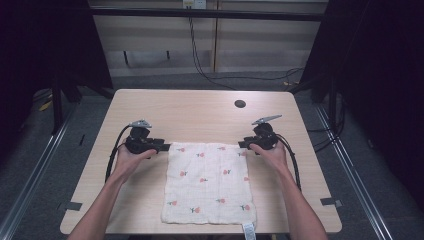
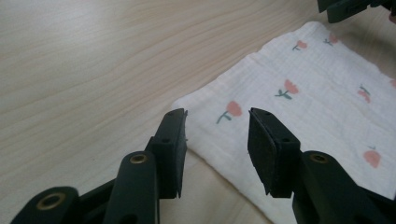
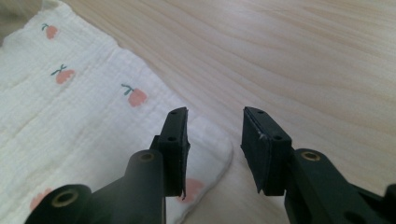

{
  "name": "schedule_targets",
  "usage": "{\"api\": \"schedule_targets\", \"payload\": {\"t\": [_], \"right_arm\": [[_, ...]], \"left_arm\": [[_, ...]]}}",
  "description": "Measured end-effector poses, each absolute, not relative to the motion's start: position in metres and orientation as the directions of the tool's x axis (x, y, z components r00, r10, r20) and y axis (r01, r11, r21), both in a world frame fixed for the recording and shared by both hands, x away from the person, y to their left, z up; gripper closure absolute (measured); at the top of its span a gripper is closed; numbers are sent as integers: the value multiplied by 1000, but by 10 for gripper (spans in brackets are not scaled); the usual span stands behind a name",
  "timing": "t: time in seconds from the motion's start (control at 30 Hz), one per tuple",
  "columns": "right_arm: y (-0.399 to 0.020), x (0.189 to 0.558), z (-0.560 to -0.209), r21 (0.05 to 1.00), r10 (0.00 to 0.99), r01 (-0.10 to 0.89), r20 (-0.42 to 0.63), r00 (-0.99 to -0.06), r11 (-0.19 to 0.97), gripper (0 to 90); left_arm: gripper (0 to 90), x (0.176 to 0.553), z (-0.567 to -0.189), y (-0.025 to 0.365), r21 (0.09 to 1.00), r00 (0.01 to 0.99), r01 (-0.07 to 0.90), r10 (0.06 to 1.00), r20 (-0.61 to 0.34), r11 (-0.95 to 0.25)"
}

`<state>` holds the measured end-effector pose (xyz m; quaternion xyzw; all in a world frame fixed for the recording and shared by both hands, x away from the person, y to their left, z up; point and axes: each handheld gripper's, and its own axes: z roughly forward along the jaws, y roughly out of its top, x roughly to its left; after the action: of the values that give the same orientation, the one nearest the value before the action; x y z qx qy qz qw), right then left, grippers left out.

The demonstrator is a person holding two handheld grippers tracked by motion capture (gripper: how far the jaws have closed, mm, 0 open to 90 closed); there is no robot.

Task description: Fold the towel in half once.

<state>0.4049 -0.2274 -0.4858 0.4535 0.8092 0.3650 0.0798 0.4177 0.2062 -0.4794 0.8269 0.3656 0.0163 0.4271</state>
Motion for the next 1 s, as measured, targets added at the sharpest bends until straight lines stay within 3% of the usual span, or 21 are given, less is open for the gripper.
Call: {"api": "schedule_targets", "payload": {"t": [0.33, 0.53, 0.63, 1.0], "right_arm": [[-221, 407, -499, 643, 787, 679, 187, -588, 354, 628], [-221, 402, -500, 642, 781, 679, 194, -594, 357, 812], [-223, 399, -501, 642, 777, 684, 210, -593, 348, 856], [-223, 401, -502, 643, 781, 688, 219, -585, 335, 863]], "left_arm": [[554, 427, -494, 208, 701, 713, 615, 634, -300, -361], [549, 430, -501, 204, 697, 710, 622, 633, -308, -358], [559, 432, -505, 202, 691, 708, 625, 637, -306, -362], [612, 436, -508, 190, 705, 704, 618, 643, -301, -347]]}}
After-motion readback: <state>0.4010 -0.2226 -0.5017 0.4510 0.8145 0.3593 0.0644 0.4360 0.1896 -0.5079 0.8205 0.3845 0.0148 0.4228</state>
